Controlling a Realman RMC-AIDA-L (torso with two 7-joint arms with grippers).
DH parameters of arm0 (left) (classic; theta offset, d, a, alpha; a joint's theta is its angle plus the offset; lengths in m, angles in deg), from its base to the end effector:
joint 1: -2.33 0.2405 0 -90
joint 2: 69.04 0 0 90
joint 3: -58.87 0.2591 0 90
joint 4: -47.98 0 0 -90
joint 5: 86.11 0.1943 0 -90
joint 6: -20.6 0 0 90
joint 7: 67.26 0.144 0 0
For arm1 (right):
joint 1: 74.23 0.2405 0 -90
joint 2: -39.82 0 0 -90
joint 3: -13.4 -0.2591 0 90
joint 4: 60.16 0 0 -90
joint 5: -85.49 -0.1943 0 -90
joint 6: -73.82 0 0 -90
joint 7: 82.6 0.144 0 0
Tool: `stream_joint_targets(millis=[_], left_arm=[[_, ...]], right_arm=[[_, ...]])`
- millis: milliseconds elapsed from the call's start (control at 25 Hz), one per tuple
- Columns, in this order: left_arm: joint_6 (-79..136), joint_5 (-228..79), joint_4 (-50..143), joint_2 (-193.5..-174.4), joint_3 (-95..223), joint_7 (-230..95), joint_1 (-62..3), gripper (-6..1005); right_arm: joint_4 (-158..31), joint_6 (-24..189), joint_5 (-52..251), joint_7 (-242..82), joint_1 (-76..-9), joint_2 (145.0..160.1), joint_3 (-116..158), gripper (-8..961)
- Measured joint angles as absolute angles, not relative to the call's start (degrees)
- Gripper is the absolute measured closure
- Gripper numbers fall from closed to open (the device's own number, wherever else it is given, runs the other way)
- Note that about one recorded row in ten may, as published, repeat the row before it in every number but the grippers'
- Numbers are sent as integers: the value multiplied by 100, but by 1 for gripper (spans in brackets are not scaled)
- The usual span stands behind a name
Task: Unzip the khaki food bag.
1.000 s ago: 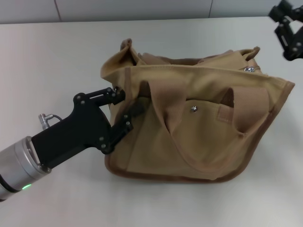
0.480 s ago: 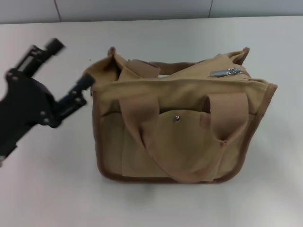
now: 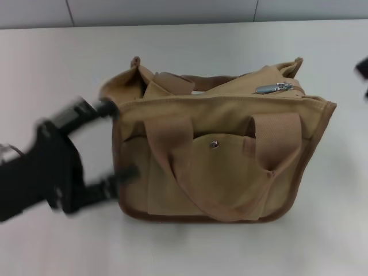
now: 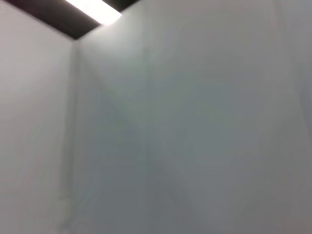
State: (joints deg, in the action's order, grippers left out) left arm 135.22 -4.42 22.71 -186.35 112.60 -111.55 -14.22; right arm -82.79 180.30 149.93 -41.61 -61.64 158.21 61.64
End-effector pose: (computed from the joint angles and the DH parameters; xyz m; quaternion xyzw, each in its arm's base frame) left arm -0.2518 0.2174 0.0159 -0.8593 -0.0026 -0.4898 0.1473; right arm 0.2799 0.2347 0.0459 -0.7751 0.0550 0.5080 0.3717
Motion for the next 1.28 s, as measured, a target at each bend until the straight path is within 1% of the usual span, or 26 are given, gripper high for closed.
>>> stream_joint_targets(millis=[80, 160, 240, 320, 360, 560, 640, 1280], left_arm=[[13456, -222, 2142, -18560, 11810, -11263, -1462, 166], [13405, 31, 2124, -18525, 11952, -11345, -1530, 167], [13312, 470, 2121, -18522, 11952, -11445, -1618, 169], [13206, 669, 2119, -18533, 11915, -11491, -1641, 170], [13114, 739, 2115, -18542, 11898, -11515, -1642, 170], [13027, 750, 2081, -18534, 11899, -11524, -1579, 170], [13018, 751, 2078, -18526, 11900, -11528, -1568, 170], [13002, 758, 2073, -18517, 11854, -11501, -1506, 170]], right_arm=[[-8533, 18425, 15842, -3990, -6240, 15736, 6162, 241], [-8711, 18769, 16693, -3740, -6224, 15659, 6144, 241], [-8820, 18965, 17348, -3385, -6151, 15609, 6134, 241], [-8921, 19012, 17846, -3083, -6075, 15603, 6150, 242], [-8980, 19001, 18089, -2959, -6030, 15625, 6153, 242], [-9163, 18685, 18830, -2568, -5842, 15841, 6121, 243], [-9173, 18575, 18847, -2570, -5828, 15872, 6131, 244], [-9141, 18519, 18833, -2587, -5680, 15901, 6164, 246]])
